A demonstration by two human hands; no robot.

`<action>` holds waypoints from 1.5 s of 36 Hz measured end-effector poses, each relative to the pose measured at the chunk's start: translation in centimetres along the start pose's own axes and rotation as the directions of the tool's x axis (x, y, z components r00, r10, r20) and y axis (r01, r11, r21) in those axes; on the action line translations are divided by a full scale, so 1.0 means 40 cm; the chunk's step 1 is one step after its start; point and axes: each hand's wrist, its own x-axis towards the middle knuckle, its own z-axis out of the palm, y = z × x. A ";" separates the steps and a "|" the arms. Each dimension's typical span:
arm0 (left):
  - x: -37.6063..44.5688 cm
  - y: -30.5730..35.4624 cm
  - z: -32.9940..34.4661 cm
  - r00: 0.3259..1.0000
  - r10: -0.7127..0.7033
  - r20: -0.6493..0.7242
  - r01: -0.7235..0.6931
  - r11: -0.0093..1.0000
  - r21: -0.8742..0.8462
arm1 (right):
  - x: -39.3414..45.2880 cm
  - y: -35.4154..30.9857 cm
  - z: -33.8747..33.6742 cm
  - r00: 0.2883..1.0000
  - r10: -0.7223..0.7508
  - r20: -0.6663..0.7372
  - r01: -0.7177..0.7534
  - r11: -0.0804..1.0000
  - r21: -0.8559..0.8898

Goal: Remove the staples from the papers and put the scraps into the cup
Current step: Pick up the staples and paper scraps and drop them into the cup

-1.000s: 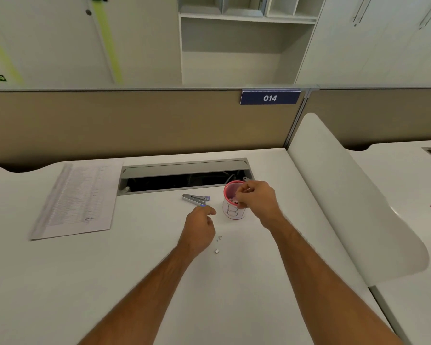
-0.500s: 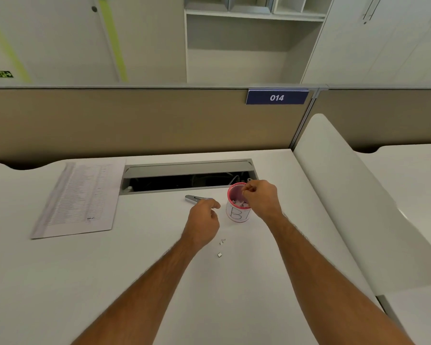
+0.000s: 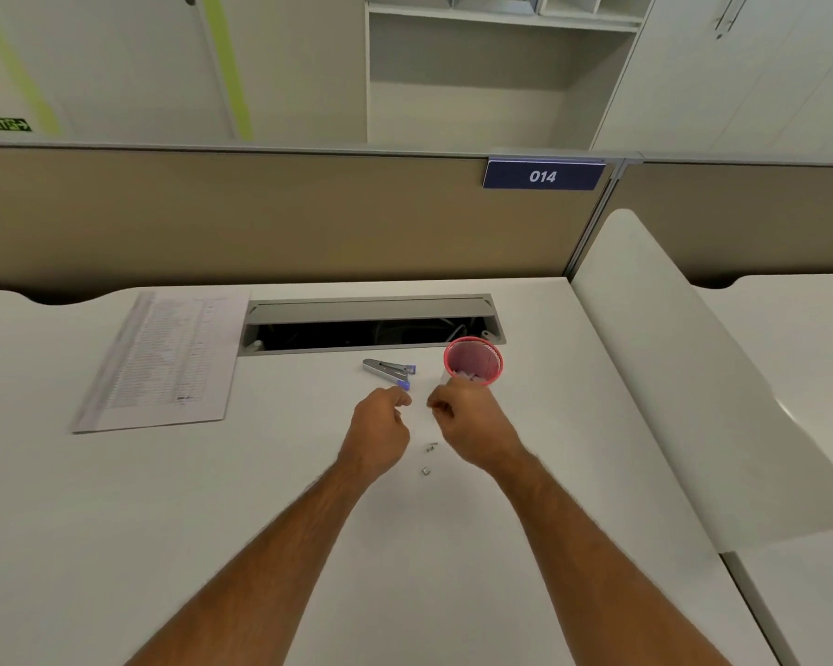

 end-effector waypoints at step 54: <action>-0.113 -0.038 -0.031 0.995 -0.079 0.067 0.079 0.997 0.004 | -0.035 -0.020 0.167 0.909 0.311 0.278 -0.230 0.930 -0.288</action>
